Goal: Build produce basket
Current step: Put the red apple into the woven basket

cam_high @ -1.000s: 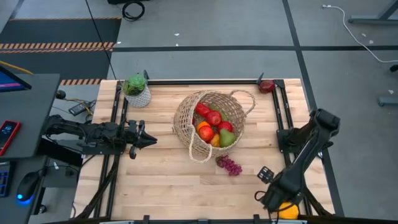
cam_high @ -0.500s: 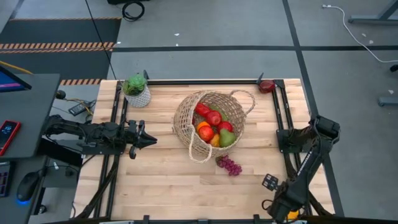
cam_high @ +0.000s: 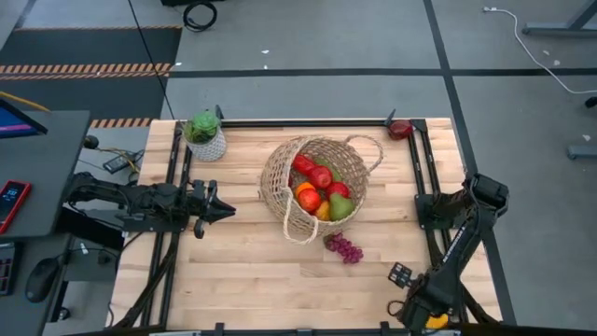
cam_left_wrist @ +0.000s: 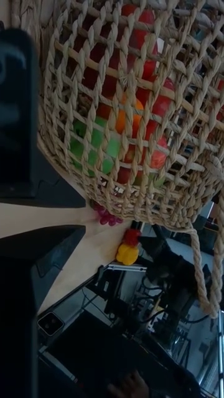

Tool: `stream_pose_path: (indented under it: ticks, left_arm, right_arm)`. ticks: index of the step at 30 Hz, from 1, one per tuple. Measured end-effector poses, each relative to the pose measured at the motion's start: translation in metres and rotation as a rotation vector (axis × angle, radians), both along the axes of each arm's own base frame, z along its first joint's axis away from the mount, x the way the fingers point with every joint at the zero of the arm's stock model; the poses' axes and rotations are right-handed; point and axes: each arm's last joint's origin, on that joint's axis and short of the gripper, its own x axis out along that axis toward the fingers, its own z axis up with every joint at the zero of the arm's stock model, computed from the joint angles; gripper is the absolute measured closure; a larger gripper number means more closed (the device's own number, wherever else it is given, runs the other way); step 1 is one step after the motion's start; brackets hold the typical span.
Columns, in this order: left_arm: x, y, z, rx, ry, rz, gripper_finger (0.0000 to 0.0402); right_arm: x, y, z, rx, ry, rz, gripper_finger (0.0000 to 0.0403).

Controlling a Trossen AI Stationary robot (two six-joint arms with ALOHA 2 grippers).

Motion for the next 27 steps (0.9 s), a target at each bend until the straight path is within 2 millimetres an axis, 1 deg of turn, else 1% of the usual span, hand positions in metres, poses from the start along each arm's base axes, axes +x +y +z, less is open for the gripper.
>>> stream_pose_path:
  ticks: [3, 6, 9, 15, 20, 23, 27]
  left_arm:
    - [0.000, 0.000, 0.000, 0.000, 0.000, 0.000, 0.0339]
    - [0.000, 0.000, 0.000, 0.000, 0.000, 0.000, 0.0341]
    - [0.000, 0.000, 0.000, 0.000, 0.000, 0.000, 0.0344]
    - [0.000, 0.000, 0.000, 0.000, 0.000, 0.000, 0.0343]
    - [0.000, 0.000, 0.000, 0.000, 0.001, 0.000, 0.0339]
    - [0.000, 0.000, 0.000, 0.000, 0.001, 0.000, 0.0339]
    - [0.000, 0.000, 0.000, 0.001, 0.001, 0.000, 0.0343]
  right_arm:
    - [0.009, -0.009, 0.000, -0.042, -0.009, -0.043, 0.0054]
    - [0.016, -0.012, 0.000, -0.034, 0.012, -0.131, 0.0054]
    - [0.017, -0.013, 0.001, -0.033, 0.036, -0.178, 0.0054]
    - [0.003, -0.003, 0.001, -0.019, 0.087, -0.206, 0.0054]
    - [-0.010, 0.006, -0.001, -0.011, 0.061, -0.154, 0.0054]
    - [-0.015, 0.007, -0.008, -0.013, 0.065, -0.174, 0.0054]
    - [-0.019, -0.001, -0.021, -0.065, 0.083, -0.238, 0.0054]
